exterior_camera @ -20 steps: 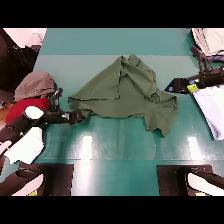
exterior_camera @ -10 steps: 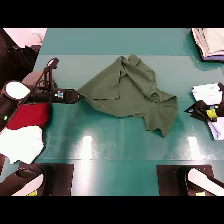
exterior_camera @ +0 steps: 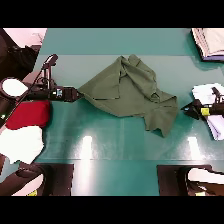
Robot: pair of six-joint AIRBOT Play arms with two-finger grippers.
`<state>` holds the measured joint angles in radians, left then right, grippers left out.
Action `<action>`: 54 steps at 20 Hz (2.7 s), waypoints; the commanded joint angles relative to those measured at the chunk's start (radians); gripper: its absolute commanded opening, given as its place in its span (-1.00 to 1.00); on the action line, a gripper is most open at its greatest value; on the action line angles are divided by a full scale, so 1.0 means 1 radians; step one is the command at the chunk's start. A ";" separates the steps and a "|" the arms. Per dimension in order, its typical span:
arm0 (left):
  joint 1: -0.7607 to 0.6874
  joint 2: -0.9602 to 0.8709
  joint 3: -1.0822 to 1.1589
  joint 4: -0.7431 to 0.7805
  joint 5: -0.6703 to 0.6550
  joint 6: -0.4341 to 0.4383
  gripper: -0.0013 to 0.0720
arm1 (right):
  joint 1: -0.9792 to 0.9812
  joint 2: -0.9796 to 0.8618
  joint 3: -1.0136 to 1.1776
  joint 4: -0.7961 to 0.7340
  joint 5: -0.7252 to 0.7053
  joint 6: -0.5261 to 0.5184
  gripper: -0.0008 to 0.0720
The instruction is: Fold the shirts.
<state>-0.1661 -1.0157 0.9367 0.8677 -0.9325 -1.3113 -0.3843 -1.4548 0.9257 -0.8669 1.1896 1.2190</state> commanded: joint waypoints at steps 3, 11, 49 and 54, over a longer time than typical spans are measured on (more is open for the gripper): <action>0.001 0.000 0.001 0.001 -0.002 -0.001 -0.90 | 0.103 -0.089 0.080 0.003 0.005 -0.008 0.00; 0.001 0.000 0.090 0.023 0.004 -0.134 -0.90 | 0.095 0.032 0.106 0.065 0.051 -0.009 -0.93; 0.001 -0.220 0.418 0.410 -0.146 -0.237 -0.90 | 0.330 0.048 0.843 -0.375 0.443 0.326 -0.94; 0.047 -0.411 0.445 0.408 0.154 -0.226 -0.90 | 0.386 -0.193 0.905 -0.390 0.180 0.326 -0.94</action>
<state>-0.1478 -1.3231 1.3746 1.2812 -0.9577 -1.5471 -0.0471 -1.5211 1.8042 -1.2053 1.5116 1.5394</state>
